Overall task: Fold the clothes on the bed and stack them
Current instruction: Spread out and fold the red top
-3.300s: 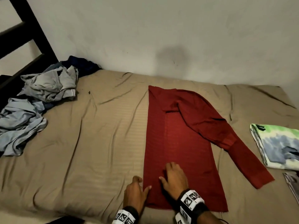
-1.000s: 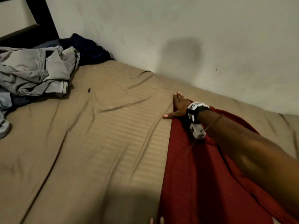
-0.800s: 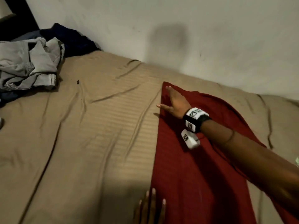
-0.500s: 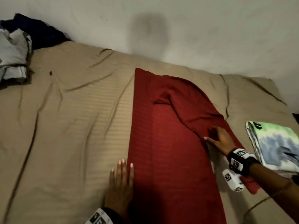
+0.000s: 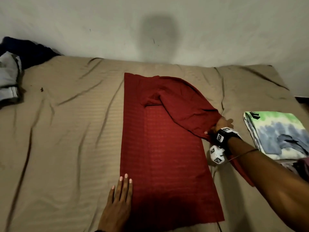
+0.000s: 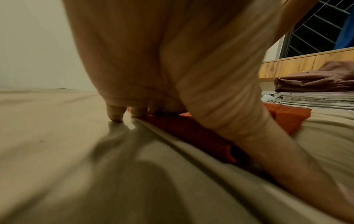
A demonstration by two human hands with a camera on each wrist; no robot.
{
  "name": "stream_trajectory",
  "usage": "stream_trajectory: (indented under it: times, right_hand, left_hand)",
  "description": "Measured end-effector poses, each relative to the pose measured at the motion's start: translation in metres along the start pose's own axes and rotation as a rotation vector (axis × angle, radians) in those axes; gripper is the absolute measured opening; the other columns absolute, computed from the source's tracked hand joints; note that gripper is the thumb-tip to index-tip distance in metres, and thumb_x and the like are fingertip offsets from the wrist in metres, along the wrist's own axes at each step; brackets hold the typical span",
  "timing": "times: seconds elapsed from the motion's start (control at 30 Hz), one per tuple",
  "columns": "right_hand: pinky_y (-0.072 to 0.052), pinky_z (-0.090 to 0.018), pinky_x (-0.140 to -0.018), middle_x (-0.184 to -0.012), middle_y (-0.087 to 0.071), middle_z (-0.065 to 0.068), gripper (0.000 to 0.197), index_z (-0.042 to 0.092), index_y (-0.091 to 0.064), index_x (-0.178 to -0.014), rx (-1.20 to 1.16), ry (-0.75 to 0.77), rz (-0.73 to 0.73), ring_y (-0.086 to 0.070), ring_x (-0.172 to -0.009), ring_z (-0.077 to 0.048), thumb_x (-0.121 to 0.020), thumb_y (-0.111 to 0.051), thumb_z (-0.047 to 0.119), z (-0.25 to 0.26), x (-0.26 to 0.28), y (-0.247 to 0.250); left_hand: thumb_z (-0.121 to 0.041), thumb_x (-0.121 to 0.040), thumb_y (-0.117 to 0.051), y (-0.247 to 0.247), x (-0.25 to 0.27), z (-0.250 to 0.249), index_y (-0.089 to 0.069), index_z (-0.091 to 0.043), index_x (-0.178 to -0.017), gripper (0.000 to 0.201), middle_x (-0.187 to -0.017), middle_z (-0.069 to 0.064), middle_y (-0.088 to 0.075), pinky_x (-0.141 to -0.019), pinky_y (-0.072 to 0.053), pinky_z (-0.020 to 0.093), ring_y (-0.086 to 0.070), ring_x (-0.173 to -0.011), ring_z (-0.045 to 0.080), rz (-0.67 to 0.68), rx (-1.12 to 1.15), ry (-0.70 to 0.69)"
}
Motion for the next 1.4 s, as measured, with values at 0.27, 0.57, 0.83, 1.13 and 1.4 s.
stream_trajectory:
  times: [0.27,0.57,0.83,1.13,1.4]
  right_hand:
    - [-0.054,-0.044,-0.094,-0.113,-0.069,-0.014,0.091,0.009,-0.063,-0.121,-0.049,0.088,0.147,-0.064,-0.108,-0.038,-0.044,-0.098,0.045,-0.029,-0.036,0.004]
    - [-0.046,-0.029,-0.058,-0.075,-0.067,-0.015,0.014,0.002,-0.069,-0.075,-0.378,0.114,0.186,-0.061,-0.067,-0.027,-0.069,-0.081,0.0,-0.025,-0.004,0.088]
    - [-0.06,-0.037,-0.052,-0.075,-0.076,-0.007,0.016,0.007,-0.068,-0.102,-1.258,0.055,0.272,-0.073,-0.06,-0.021,-0.09,-0.07,0.016,0.0,0.019,0.135]
    - [-0.057,-0.043,-0.088,-0.075,-0.073,0.008,0.021,0.015,-0.067,-0.085,-1.029,0.563,-0.1,-0.068,-0.064,-0.004,-0.098,-0.058,0.003,0.047,0.085,0.167]
    - [-0.054,-0.031,-0.062,-0.074,-0.07,0.011,0.01,0.026,-0.071,-0.095,-0.493,1.13,-0.161,-0.066,-0.066,-0.009,-0.093,-0.063,0.031,0.057,0.29,0.105]
  left_hand:
    - [-0.009,-0.093,-0.024,-0.007,-0.001,0.004,-0.031,0.001,-0.152,0.06,-0.154,0.021,-0.043,-0.107,-0.039,0.05,-0.044,-0.14,0.034,0.067,0.004,0.029]
    - [-0.042,-0.085,-0.058,-0.003,-0.002,0.011,-0.024,0.004,-0.154,0.089,-0.165,0.02,-0.023,-0.115,-0.033,0.046,-0.023,-0.151,0.035,0.299,0.167,0.023]
    - [-0.044,-0.07,-0.051,0.012,-0.006,0.014,-0.011,0.002,-0.158,0.108,-0.168,0.019,-0.006,-0.09,-0.058,0.048,-0.051,-0.135,0.035,0.43,0.198,-0.035]
    - [-0.107,-0.035,-0.046,0.067,-0.017,0.019,-0.016,-0.018,-0.162,0.158,-0.17,0.004,-0.005,-0.126,-0.008,0.038,-0.006,-0.157,0.02,0.677,0.465,0.064]
    - [-0.085,-0.065,-0.069,0.095,-0.046,0.014,-0.072,-0.01,-0.109,0.086,-0.095,0.012,-0.078,-0.076,-0.057,0.034,-0.075,-0.091,0.026,0.304,1.605,0.745]
Point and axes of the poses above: each hand's wrist, its own x-axis away from the middle knuckle, its own y-axis out of the back of the hand, z = x × y, the point moved 4 cm from there along -x, towards the middle knuckle
